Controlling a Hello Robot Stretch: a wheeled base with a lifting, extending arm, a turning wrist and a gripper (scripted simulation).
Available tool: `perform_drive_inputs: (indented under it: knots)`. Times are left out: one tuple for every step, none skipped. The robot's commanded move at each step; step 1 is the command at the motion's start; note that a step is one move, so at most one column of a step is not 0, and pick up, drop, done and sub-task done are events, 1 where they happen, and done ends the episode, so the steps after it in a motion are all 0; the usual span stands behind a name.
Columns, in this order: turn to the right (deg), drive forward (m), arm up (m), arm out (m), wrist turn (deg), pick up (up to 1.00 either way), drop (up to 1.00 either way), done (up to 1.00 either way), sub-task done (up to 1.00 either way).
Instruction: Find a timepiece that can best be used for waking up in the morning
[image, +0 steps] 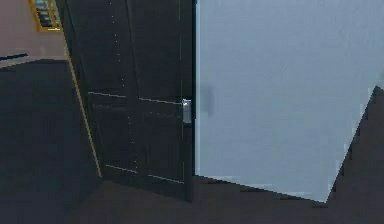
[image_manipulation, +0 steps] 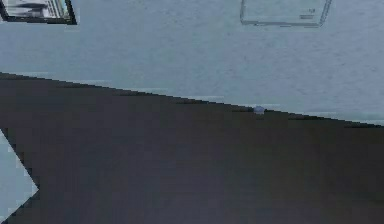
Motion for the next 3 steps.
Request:
perform_drive_inputs:
  knots:
    - [-45.0, 0.0, 0.0, 0.0, 0.0, 0.0, 0.0, 0.0, 0.0]
    - [-15.0, 0.0, 0.0, 0.0, 0.0, 0.0, 0.0, 0.0, 0.0]
    - [0.0, 1.0, 0.0, 0.0, 0.0, 0.0, 0.0, 0.0, 0.0]
